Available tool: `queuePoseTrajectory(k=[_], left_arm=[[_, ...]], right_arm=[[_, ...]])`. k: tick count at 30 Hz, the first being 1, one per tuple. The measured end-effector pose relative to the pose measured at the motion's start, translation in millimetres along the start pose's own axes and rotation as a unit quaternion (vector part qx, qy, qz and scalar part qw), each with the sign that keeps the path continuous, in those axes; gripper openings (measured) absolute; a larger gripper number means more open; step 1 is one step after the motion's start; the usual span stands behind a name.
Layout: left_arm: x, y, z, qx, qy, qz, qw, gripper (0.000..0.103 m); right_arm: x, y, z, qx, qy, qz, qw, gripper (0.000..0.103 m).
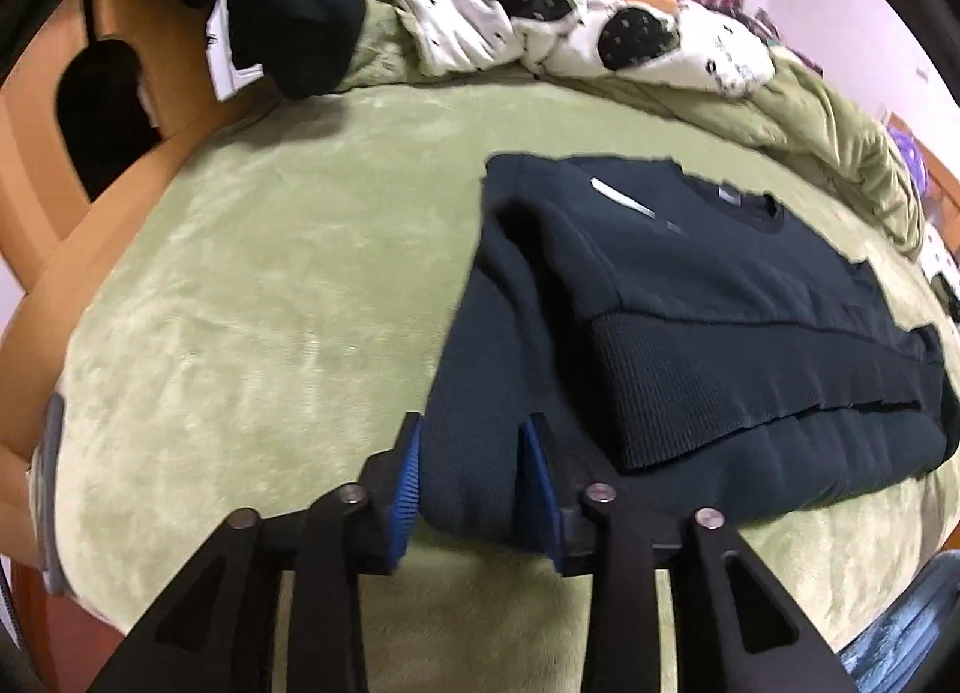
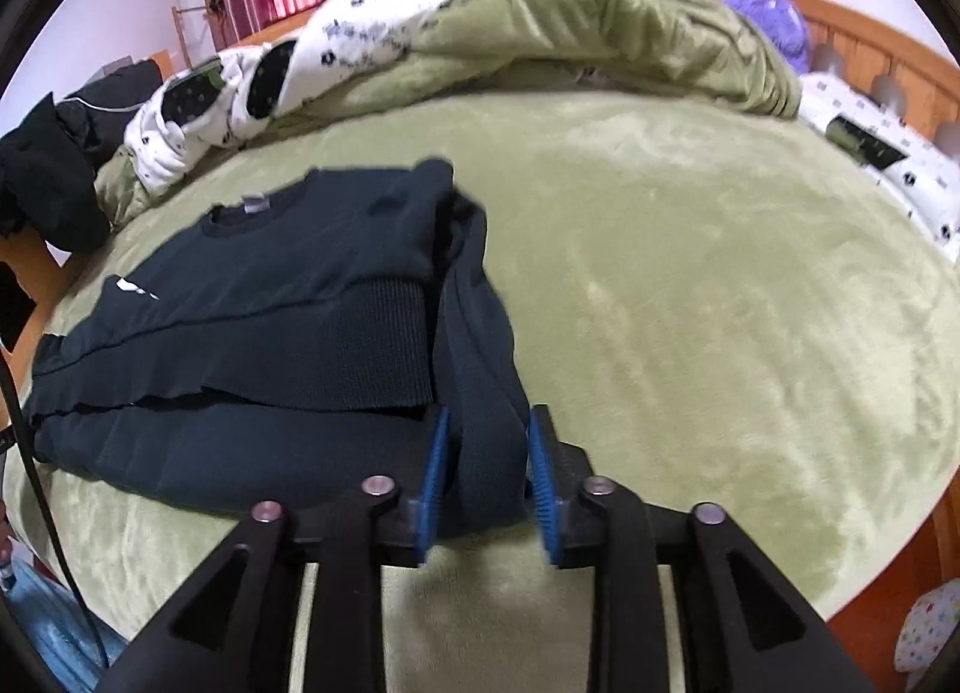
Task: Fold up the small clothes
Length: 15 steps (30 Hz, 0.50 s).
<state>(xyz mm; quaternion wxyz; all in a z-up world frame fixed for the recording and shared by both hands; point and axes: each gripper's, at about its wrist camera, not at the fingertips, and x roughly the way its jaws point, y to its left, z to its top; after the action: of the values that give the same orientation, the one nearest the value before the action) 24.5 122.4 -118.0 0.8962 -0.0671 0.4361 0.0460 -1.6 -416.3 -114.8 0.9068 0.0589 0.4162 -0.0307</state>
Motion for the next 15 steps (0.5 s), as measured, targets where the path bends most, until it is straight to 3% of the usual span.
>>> queuePoseTrajectory(k=[5, 15], left_arm=[[-23, 3, 9, -0.016, -0.024, -0.023, 0.9993, 0.055], [-11, -29, 16, 0.006, -0.015, -0.075, 0.9971, 0.056]], right_arm=[[-21, 7, 16, -0.005, -0.026, 0.006, 1.000, 0.037], [15, 39, 19, 0.003, 0.008, 0.043, 0.999, 0.038]])
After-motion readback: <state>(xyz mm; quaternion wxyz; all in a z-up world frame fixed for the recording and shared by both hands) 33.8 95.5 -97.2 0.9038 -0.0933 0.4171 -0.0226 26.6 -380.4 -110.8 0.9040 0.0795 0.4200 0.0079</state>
